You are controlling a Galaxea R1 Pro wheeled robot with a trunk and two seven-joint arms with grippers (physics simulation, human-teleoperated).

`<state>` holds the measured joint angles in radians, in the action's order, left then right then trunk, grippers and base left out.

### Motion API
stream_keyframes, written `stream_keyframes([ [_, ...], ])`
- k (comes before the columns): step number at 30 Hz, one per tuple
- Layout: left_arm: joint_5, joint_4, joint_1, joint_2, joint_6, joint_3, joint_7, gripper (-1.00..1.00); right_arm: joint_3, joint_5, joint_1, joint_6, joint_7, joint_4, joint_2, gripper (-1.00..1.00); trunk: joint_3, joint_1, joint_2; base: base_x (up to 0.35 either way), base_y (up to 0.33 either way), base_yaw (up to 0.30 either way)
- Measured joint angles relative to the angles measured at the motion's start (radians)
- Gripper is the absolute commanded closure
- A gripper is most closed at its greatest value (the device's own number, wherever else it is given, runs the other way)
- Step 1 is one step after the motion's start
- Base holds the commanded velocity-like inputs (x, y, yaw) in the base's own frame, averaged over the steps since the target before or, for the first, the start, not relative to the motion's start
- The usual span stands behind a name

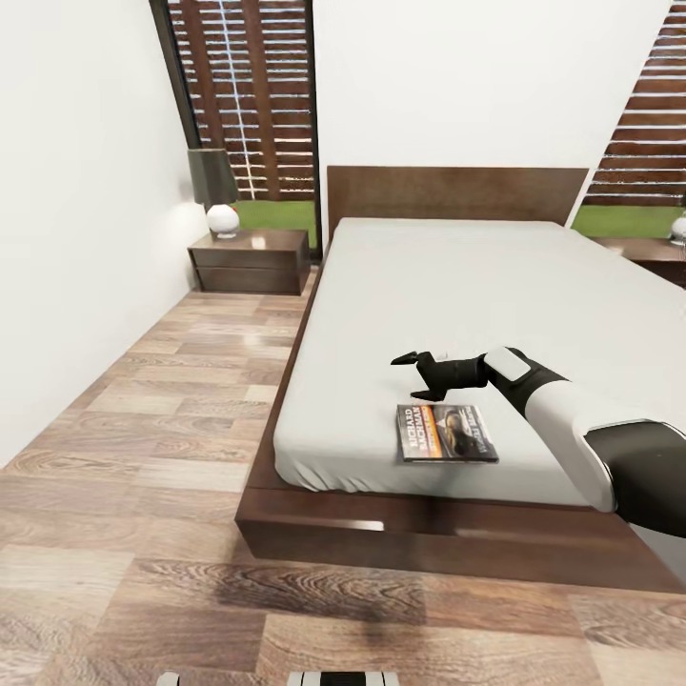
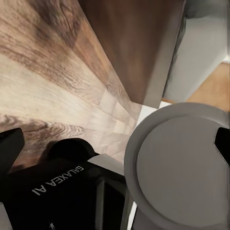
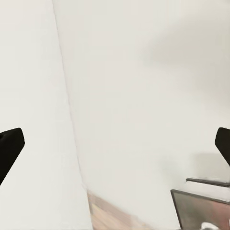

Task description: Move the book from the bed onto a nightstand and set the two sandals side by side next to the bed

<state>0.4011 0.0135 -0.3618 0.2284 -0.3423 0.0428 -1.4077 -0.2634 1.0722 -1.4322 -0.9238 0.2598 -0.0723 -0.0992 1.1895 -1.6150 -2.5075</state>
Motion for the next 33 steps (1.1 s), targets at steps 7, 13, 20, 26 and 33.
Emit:
stream_keyframes([
  [7, -0.001, 0.0, 0.0, 0.0, 0.001, 0.001, 0.0, -1.0, 0.0, 0.0, 0.0, 0.0, 0.0, 0.0, 0.0, -1.0, -0.027, 0.003, 0.002, 0.0, 0.0, 0.0],
  [13, -0.001, 0.0, 0.0, 0.0, 0.002, 0.001, 0.0, -1.0, -0.003, 0.0, 0.0, 0.004, 0.0, 0.0, 0.0, -1.0, -0.05, 0.006, 0.003, 0.0, 0.0, 0.0],
  [20, -0.001, 0.0, 0.0, 0.0, 0.003, 0.001, 0.0, -1.0, -0.006, 0.0, 0.0, 0.02, 0.001, 0.0, 0.0, -1.0, -0.077, 0.009, 0.005, 0.0, 0.0, 0.0],
  [26, -0.001, 0.0, 0.0, 0.0, 0.003, 0.0, 0.0, -1.0, -0.003, 0.0, 0.0, 0.024, 0.003, 0.0, 0.0, -1.0, -0.101, 0.012, 0.006, 0.0, 0.0, 0.0],
  [33, -0.001, 0.0, 0.0, 0.0, 0.003, 0.0, 0.0, -1.0, 0.003, 0.0, 0.0, 0.026, 0.008, 0.0, 0.0, -1.0, -0.128, 0.015, 0.008, 0.0, 0.0, 0.0],
])
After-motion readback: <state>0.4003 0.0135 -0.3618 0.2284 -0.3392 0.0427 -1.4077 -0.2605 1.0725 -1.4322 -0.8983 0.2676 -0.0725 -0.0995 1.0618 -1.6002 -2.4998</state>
